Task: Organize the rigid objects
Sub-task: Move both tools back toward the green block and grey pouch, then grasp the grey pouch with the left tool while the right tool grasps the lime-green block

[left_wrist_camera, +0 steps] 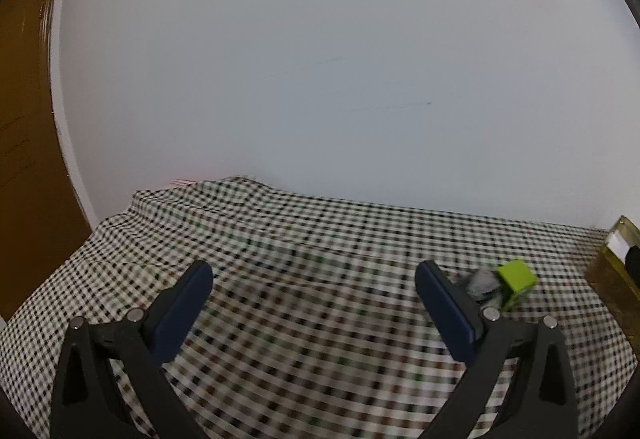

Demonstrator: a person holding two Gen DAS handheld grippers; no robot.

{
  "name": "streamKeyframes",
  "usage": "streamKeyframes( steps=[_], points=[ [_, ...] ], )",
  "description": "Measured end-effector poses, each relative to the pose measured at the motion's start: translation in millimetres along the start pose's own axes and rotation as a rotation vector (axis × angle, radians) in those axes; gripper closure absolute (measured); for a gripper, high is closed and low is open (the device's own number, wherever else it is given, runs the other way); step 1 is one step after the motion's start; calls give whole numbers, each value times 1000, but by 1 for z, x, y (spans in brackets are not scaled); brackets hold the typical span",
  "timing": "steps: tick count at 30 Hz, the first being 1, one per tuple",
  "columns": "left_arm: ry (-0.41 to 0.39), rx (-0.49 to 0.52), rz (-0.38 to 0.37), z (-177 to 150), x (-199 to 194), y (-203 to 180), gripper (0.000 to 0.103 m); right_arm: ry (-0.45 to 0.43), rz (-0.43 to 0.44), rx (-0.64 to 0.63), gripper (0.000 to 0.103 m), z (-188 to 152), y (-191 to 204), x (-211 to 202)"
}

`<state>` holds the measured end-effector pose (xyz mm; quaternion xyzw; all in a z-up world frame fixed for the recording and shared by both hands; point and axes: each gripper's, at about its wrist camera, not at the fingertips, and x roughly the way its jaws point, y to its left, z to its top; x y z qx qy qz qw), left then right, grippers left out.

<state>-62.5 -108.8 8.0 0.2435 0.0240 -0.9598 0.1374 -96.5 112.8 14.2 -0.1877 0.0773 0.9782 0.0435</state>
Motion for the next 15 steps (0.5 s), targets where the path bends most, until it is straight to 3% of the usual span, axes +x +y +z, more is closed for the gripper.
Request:
streamKeyframes(
  steps=[8,12,15],
  points=[
    [56,-29,17,2,18,13,1,239,121,-54,9,-3,38,61],
    [60,-32,15,-1,19,14,1,309,144,-65,25,-5,50,81],
    [65,-28,16,-1,20,10,1,363,131,-75,27,-6,57,96]
  ],
)
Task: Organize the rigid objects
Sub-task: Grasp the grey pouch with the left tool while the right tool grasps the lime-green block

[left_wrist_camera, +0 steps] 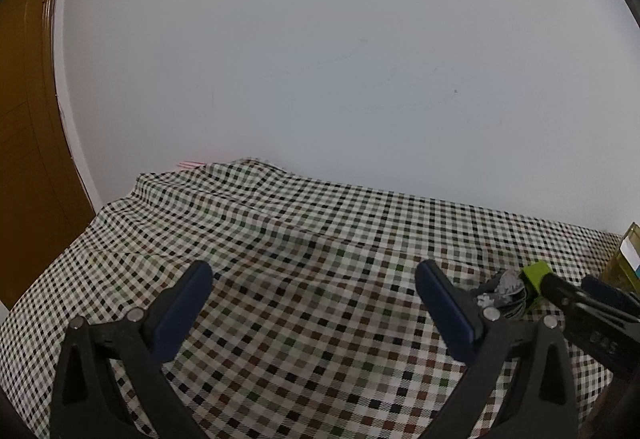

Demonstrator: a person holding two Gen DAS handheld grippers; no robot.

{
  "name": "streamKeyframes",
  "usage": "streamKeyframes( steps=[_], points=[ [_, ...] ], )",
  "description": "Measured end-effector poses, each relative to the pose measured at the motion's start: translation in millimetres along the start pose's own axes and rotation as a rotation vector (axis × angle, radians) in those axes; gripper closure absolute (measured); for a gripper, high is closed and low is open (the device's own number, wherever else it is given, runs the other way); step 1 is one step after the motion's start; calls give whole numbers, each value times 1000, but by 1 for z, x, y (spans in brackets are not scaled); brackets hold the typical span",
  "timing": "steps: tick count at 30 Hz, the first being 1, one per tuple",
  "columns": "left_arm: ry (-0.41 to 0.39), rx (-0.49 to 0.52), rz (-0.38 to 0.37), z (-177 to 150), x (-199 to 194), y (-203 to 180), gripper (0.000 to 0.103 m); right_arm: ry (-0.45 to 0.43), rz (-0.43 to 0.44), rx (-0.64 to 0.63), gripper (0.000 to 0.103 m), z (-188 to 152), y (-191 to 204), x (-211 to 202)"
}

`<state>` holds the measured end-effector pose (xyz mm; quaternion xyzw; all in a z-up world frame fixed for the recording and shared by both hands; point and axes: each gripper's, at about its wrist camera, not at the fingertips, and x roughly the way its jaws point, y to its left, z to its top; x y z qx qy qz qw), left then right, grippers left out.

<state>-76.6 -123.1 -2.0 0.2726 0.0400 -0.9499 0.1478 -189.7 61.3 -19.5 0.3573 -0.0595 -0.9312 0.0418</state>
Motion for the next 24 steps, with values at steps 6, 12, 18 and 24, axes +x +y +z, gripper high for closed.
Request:
streamKeyframes(
  steps=[6,12,18,24],
  points=[
    [10,16,5,0,5,-4,1,107,15,22,33,7,-5,32],
    [9,24,-2,-1,7,-6,1,121,48,17,56,7,-4,34],
    [9,31,-62,-1,6,-8,1,29,105,54,56,-5,-27,-3],
    [-11,204,-274,-6,-1,-38,1,-123,26,-4,56,-26,-51,-63]
  ],
)
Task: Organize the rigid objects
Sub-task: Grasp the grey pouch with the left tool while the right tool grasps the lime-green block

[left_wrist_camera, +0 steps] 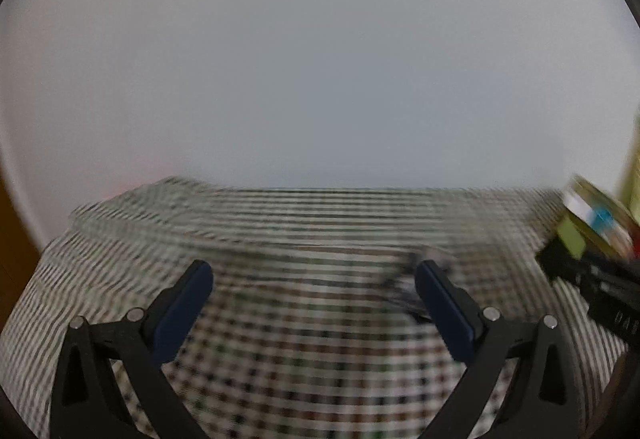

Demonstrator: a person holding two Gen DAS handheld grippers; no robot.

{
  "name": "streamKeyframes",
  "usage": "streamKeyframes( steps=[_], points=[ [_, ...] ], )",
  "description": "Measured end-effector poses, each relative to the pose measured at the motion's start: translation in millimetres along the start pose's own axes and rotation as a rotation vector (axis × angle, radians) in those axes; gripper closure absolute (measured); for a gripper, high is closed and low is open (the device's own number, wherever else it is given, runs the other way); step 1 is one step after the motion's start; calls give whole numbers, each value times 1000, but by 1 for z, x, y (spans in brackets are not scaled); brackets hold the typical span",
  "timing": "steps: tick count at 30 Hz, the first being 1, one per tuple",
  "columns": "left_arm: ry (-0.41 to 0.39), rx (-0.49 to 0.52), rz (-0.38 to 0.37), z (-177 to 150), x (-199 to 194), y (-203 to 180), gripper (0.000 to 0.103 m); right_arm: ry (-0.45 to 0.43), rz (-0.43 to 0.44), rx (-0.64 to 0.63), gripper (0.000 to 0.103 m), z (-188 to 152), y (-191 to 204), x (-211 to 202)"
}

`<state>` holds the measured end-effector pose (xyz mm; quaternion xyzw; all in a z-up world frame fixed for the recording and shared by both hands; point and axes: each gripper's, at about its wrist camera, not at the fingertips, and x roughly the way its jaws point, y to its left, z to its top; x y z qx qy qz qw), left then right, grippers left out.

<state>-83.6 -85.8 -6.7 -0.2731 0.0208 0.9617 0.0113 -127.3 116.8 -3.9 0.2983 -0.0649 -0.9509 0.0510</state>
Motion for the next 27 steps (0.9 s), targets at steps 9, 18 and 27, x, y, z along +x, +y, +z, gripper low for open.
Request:
streamKeyframes(
  steps=[9,18,27],
  points=[
    [95,241,-83,9,34,-70,6,-30,-31,18,56,-10,-18,-27],
    [325,141,-136,14,84,-60,20,7,-5,27,56,-10,-9,-19],
    [337,30,-175,12,85,-41,44,32,0,54,56,-12,-16,-11]
  ],
)
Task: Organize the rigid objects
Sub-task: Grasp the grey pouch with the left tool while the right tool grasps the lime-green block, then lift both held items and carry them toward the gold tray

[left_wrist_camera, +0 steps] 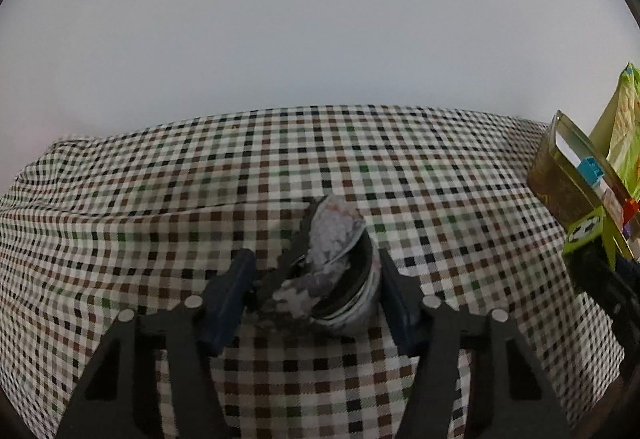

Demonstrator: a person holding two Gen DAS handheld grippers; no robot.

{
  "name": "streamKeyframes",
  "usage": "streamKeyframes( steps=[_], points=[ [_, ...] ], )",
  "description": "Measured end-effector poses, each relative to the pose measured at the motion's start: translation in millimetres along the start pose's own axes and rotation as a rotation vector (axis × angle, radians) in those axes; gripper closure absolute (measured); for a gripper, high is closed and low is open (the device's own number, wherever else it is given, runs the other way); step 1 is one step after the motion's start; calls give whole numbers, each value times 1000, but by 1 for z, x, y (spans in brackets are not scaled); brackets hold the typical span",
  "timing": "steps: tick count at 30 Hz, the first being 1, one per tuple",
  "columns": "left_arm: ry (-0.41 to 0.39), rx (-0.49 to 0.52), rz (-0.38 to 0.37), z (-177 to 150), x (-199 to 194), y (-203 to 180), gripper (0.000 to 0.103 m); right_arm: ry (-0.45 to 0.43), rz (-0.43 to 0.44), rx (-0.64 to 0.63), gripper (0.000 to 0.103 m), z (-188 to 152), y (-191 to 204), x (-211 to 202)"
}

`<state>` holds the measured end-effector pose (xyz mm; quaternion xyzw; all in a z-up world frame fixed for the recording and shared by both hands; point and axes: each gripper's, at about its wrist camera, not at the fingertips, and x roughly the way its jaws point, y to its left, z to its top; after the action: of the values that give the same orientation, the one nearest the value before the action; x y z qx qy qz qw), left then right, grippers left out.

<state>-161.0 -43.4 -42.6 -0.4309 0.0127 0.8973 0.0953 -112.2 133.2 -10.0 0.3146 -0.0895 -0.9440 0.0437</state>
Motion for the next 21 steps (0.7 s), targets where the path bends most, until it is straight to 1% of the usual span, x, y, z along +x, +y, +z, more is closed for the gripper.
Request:
streamKeyframes(
  steps=[2,3,4,7,10,13,16,19,21],
  points=[
    [-16,-63,10,-3,-7,5,45,-19,-4,3,56,0,1,-4],
    [-36,-104,17,-7,-13,5,45,-33,-11,-2,56,0,3,-6],
    [-56,-121,27,-7,-15,6,45,-48,-18,-10,56,1,4,-7],
    [-151,-153,90,-14,-34,-7,45,-92,-46,-40,56,1,9,-14],
    [-222,-163,119,-19,-48,-20,45,-121,-69,-61,56,1,12,-19],
    [-273,-157,152,-24,-59,-32,45,-135,-80,-63,56,1,12,-22],
    [-308,-136,185,-26,-67,-36,45,-147,-87,-61,56,2,12,-25],
    [-340,-145,220,-30,-77,-35,45,-170,-98,-72,56,1,14,-29],
    [-349,-149,234,-30,-76,-37,45,-182,-104,-83,56,1,17,-31]
  ],
)
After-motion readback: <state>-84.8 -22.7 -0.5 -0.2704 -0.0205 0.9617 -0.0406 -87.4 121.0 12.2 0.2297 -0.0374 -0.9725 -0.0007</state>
